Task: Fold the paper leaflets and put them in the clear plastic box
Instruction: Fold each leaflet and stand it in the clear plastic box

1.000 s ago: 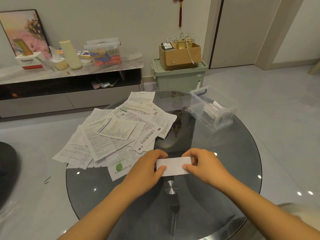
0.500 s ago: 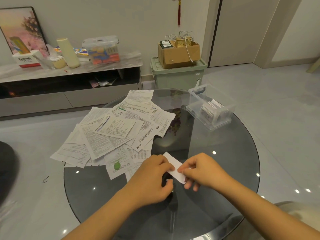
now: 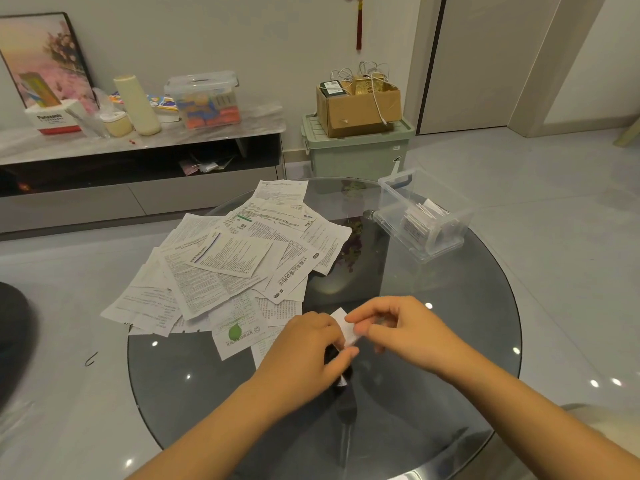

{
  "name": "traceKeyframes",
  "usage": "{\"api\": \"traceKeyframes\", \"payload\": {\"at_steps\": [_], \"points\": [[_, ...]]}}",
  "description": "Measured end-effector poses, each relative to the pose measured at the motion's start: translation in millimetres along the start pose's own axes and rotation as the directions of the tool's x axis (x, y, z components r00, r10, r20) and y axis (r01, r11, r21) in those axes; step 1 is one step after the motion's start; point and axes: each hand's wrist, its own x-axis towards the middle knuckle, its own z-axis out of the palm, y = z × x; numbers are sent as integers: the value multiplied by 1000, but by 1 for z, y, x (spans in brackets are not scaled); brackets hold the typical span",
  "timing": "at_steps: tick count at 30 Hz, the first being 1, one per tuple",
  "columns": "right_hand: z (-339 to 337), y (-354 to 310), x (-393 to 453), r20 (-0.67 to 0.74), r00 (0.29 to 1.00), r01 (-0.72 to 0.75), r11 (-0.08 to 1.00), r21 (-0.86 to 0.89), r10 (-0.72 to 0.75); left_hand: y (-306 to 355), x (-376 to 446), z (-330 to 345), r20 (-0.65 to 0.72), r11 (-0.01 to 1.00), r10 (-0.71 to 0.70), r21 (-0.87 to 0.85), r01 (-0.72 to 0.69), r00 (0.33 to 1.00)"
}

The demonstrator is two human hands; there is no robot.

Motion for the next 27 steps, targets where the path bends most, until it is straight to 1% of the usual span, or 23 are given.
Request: {"api": "traceKeyframes", "payload": {"at_steps": [2,4,7,9,11,16,19,22,27], "points": [[0,3,3,-57,995,77,994,-81,-82,0,0,0,-25,999,-21,-25,21,999],[2,7,6,-97,987,112,983,-144,-127,0,1,-1,-46,996,-81,-52,78,996],[7,14,11,-103,985,115,972,-206,-139,-1,0,-3,-58,975,-169,-156,158,984],[11,18,16,-105,986,102,964,-246,-131,-4,1,-2,-48,957,-201,-223,186,978],[15,22,20,-108,987,86,955,-282,-121,-5,2,-2,-37,950,-213,-243,198,976],[24,27,25,-101,985,92,915,-392,-142,-8,4,2,-35,949,-187,-265,171,982],[24,28,25,-104,987,59,878,-475,-123,-11,5,5,-48,958,-185,-233,169,982],[19,29,27,-108,990,27,884,-466,-87,-17,7,3,-60,974,-151,-180,138,987],[14,30,32,-147,986,7,909,-416,-75,-26,10,2,9,983,-121,-135,121,993]]}}
